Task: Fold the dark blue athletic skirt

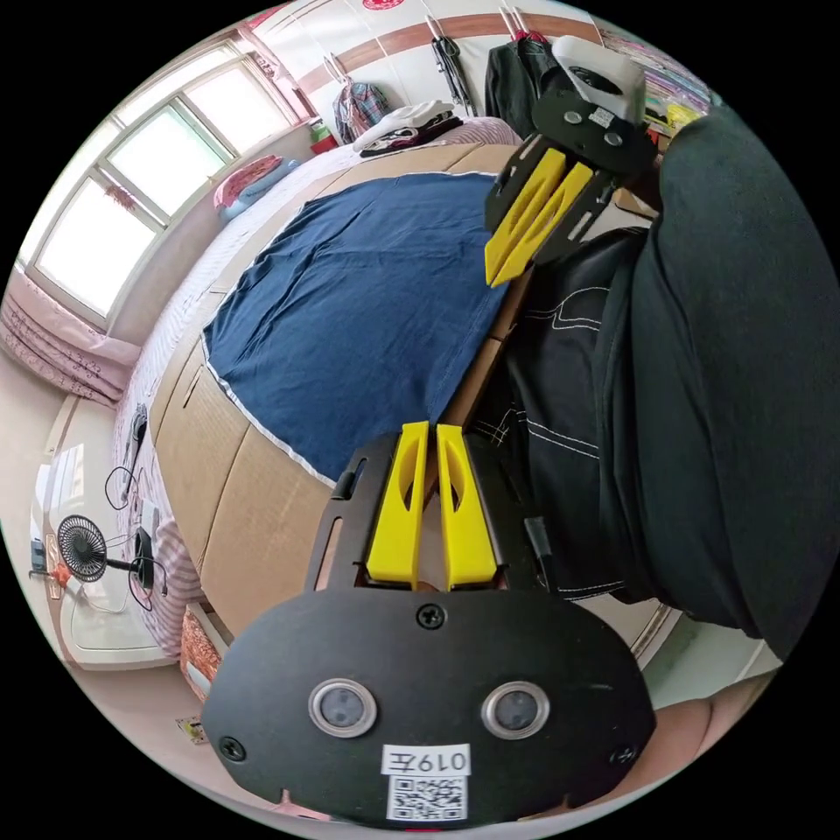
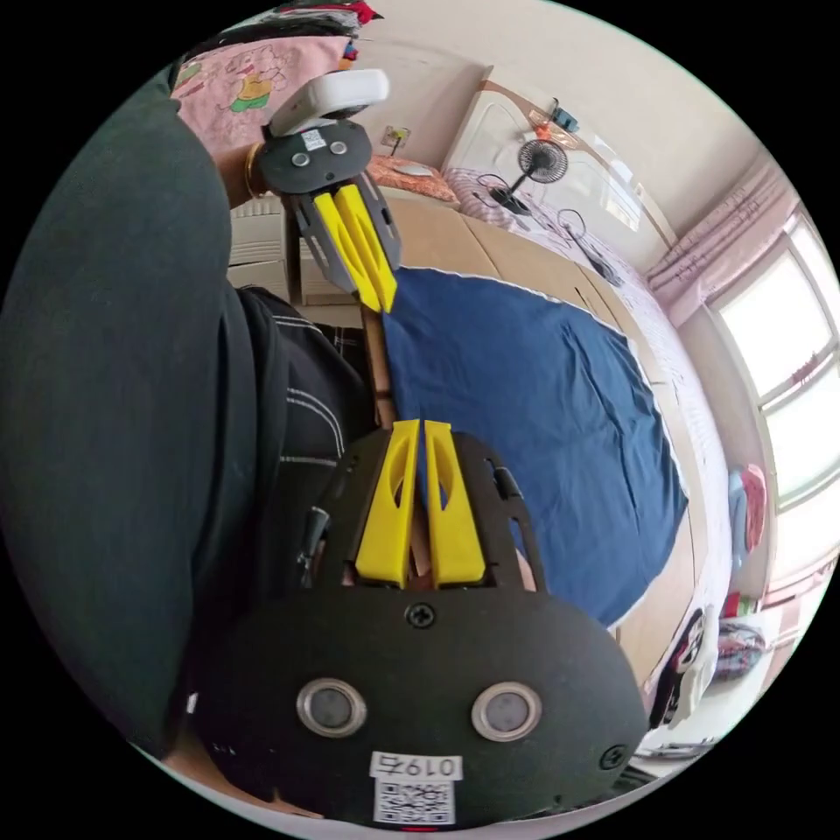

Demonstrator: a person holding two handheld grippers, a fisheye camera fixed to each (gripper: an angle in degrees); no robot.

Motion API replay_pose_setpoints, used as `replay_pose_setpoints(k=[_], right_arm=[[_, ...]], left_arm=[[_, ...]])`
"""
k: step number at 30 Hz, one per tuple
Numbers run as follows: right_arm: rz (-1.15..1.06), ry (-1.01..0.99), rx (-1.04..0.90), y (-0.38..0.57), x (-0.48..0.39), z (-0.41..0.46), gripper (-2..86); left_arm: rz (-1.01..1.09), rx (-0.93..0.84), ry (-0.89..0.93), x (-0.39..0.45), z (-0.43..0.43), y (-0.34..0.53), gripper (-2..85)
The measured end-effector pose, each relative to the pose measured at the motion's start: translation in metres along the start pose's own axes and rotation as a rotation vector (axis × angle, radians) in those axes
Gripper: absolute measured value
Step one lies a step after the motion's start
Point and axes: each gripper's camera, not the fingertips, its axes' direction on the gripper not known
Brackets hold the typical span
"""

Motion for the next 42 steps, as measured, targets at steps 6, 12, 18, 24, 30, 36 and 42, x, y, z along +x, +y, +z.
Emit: replay_pose_setpoints(k=[6, 12, 18, 24, 30, 36, 42], right_arm=[[0.238, 0.151, -0.227, 0.108, 0.029, -0.033, 5.0], [0.230, 0.173, -0.301, 0.139, 0.033, -0.033, 5.3], [0.184, 0.193, -0.329, 0.154, 0.035, -0.026, 5.2], [0.211, 0.166, -0.303, 0.171, 0.043, -0.028, 3.1], [0.269, 0.136, -0.256, 0.193, 0.055, -0.036, 0.6], [0.252, 0.175, -0.243, 0.207, 0.053, -0.039, 3.9], [0.269, 0.129, -0.234, 0.219, 0.063, -0.042, 0.7]], left_arm=[[0.030, 0.161, 0.005, 0.002, -0.024, -0.029, 1.8], [0.209, 0.390, 0.111, 0.032, -0.011, -0.134, 5.2], [0.442, 0.343, 0.137, 0.088, 0.030, -0.217, 5.8], [0.433, 0.258, 0.095, 0.100, 0.058, -0.248, 3.0], [0.410, 0.242, 0.174, 0.099, 0.073, -0.270, 1.5], [0.342, 0.239, 0.263, 0.089, 0.087, -0.288, 1.1], [0.394, 0.255, 0.183, 0.106, 0.092, -0.304, 1.0]])
